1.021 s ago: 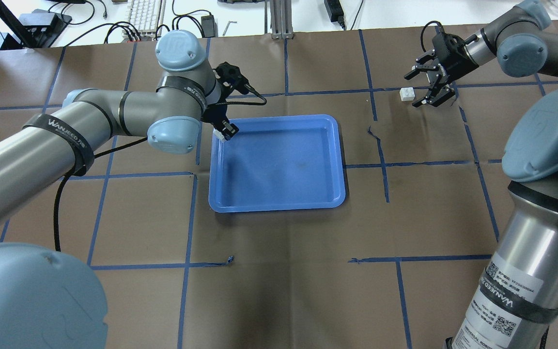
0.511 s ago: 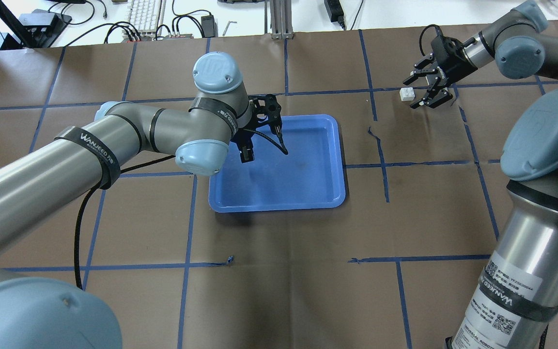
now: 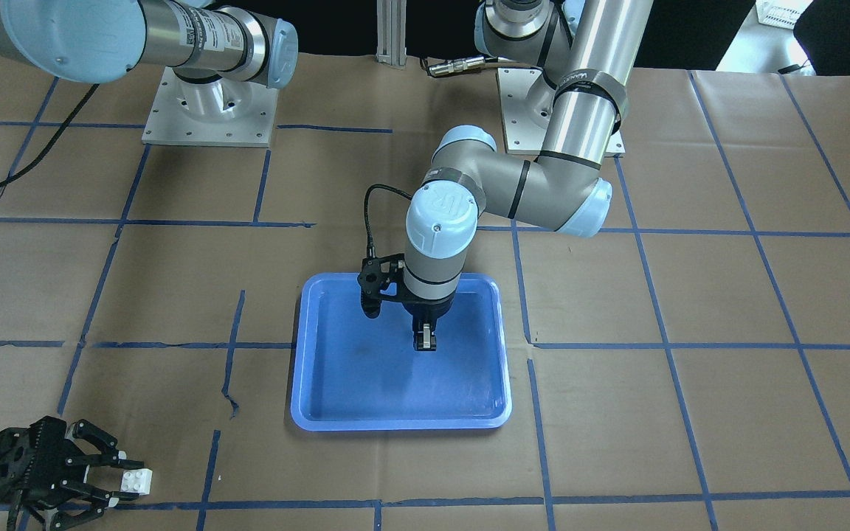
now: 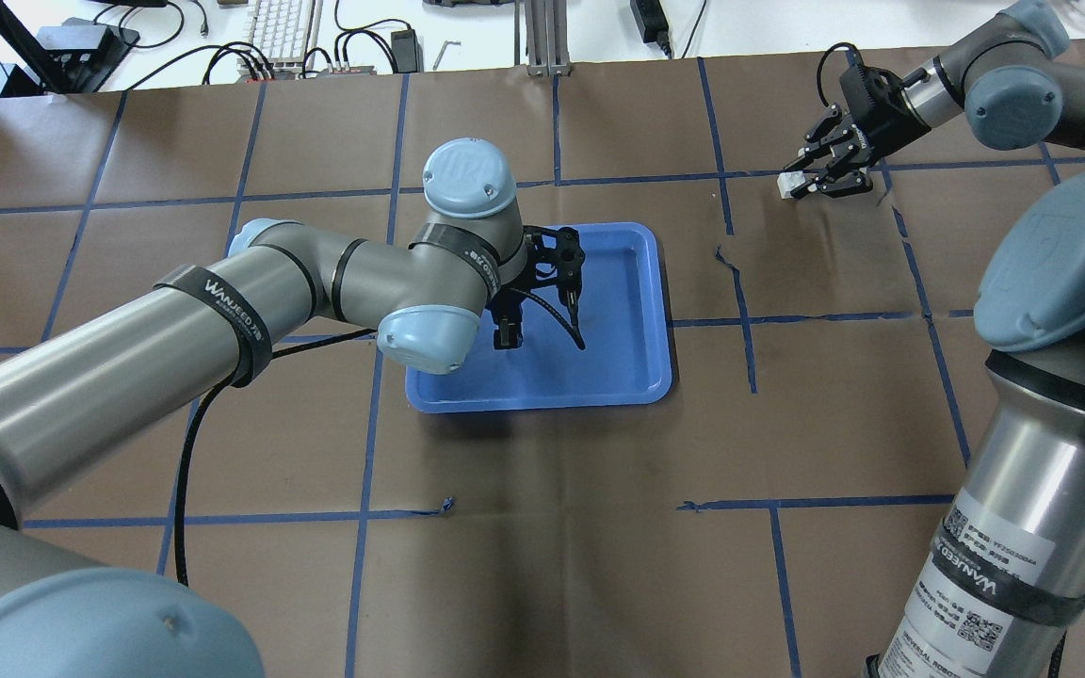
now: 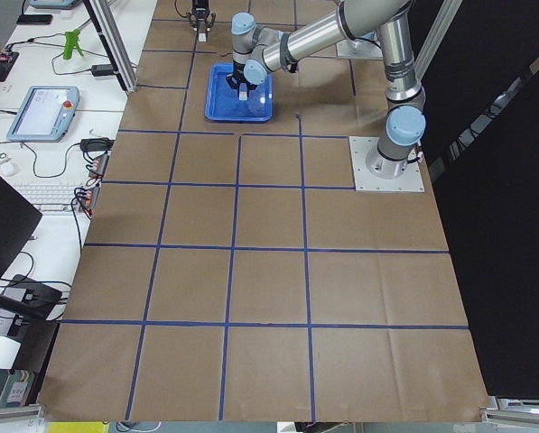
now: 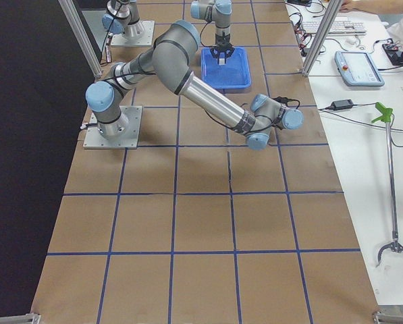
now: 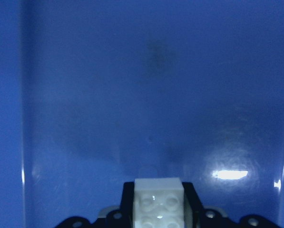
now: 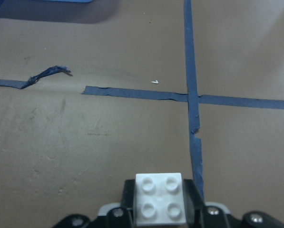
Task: Assemble white blocks and place on blue tray
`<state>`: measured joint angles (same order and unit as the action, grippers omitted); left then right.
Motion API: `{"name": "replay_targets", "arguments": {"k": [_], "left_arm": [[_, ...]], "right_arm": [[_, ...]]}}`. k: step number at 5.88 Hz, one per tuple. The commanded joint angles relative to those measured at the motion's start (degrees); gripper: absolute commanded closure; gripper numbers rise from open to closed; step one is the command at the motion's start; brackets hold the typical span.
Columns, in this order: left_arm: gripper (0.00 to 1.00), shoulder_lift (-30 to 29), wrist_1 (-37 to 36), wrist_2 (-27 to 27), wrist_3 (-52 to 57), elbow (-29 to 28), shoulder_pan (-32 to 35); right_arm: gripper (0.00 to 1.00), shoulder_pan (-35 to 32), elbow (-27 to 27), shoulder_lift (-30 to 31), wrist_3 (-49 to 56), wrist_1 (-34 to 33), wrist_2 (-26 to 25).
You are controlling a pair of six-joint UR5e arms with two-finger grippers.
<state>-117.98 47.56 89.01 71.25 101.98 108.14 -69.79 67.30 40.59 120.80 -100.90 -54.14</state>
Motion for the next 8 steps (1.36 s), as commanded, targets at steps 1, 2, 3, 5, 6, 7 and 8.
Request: {"name": "replay_targets", "arguments": {"k": [1, 2, 3, 5, 6, 7, 8], "left_arm": [[0.77, -0.06, -1.32, 0.11, -0.23, 0.85, 0.49], [0.76, -1.28, -4.46, 0.19, -0.32, 0.85, 0.49], [0.68, -2.77, -6.32, 0.02, -1.1, 0.85, 0.49], [0.02, -2.88, -5.28, 0.19, -2.07, 0.68, 0.49], [0.02, -0.35, 2.72, 0.63, -1.9, -0.98, 0.49], [0.02, 4.11, 14.29, 0.72, -1.81, -4.82, 0.23], [0.02, 9.73, 25.71, 0.64, -1.9, -9.39, 0.05]], "right_arm": [[0.67, 0.0, -0.24, 0.54, -0.22, 0.09, 0.09], [0.67, 0.0, -0.16, 2.2, -0.83, 0.26, 0.0], [0.67, 0.0, 0.63, 4.91, -1.09, 1.31, -0.09], [0.67, -0.09, 1.68, 8.26, -3.54, 5.68, 0.52], [0.69, -0.44, 5.78, 11.67, -3.64, 6.06, 0.79], [0.69, -0.44, 12.0, 15.8, -4.6, 3.8, 1.05], [0.69, -0.96, 17.98, 19.58, -8.09, -1.7, 1.14]]}}
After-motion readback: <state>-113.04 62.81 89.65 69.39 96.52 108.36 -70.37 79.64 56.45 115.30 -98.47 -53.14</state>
